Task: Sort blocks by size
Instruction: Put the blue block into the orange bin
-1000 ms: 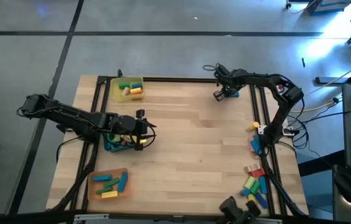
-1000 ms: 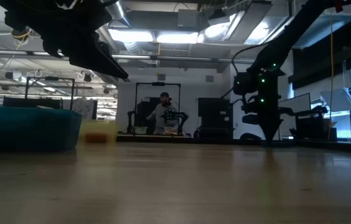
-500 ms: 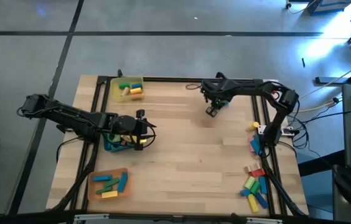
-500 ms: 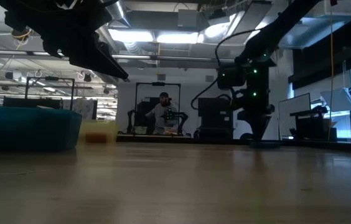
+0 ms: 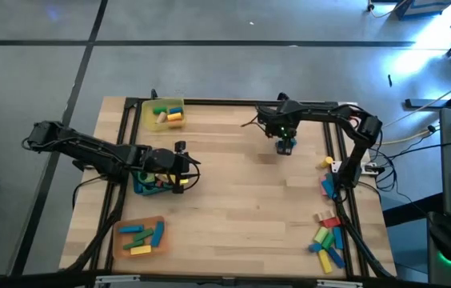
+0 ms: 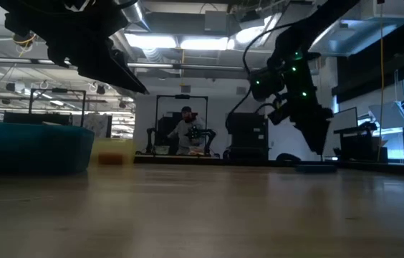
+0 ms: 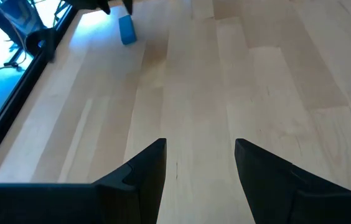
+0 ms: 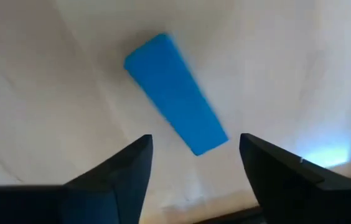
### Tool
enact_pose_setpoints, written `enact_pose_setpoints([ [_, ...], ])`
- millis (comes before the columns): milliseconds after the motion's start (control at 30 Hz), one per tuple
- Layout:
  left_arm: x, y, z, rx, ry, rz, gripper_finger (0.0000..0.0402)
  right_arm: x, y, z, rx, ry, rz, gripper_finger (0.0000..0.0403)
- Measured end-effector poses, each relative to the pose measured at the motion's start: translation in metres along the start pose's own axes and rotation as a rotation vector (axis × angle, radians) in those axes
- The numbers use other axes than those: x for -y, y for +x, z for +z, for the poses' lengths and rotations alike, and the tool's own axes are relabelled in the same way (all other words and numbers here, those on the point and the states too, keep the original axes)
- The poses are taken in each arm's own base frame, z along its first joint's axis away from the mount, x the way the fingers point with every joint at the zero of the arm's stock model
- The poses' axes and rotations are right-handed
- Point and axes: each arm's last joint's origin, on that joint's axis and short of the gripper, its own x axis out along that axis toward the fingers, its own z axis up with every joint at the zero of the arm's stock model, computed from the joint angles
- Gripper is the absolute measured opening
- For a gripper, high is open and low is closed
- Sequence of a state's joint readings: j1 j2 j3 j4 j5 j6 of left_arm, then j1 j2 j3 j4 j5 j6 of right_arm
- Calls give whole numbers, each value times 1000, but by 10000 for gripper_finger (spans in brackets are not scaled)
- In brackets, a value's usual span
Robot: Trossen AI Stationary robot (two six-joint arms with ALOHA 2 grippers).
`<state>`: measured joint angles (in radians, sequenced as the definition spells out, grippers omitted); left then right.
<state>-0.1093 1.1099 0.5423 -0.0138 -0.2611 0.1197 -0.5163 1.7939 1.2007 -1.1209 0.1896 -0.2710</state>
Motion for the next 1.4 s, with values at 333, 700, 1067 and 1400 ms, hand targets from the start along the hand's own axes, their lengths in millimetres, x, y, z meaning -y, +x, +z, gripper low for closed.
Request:
enact_pose_setpoints([
  [333,0,0,0,0,4,-1,175,-4,31,0,52,-130,-108,244],
  [700,0,0,0,0,0,-1,175,-7,38,2,128,-204,-30,212],
  [1067,0,0,0,4,-1,0,175,-10,40,3,140,-79,68,132],
  [1400,8,-3,2,18,-18,-32,175,-26,27,5,226,-1,157,132],
])
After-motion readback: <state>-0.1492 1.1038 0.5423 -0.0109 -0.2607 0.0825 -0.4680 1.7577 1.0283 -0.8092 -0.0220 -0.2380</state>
